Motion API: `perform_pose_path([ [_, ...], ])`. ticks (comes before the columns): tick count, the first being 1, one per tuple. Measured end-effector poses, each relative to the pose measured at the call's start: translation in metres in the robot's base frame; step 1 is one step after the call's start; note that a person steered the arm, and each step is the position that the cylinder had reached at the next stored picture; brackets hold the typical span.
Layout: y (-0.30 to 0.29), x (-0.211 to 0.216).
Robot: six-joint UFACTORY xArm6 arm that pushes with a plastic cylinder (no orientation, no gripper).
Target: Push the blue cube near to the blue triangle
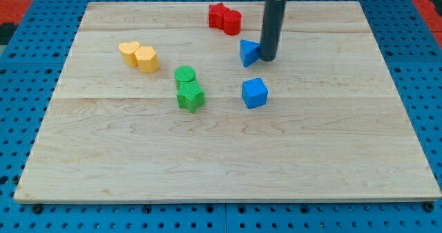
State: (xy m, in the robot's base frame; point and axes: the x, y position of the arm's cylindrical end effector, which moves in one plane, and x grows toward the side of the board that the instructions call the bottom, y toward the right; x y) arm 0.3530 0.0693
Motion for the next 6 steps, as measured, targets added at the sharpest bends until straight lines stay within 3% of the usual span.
perform_pose_path([
  [1, 0.031, 0.000],
  [2, 0.121, 0.032],
  [3, 0.116, 0.121],
  [5, -0.008, 0.110],
  [6, -0.037, 0.068],
])
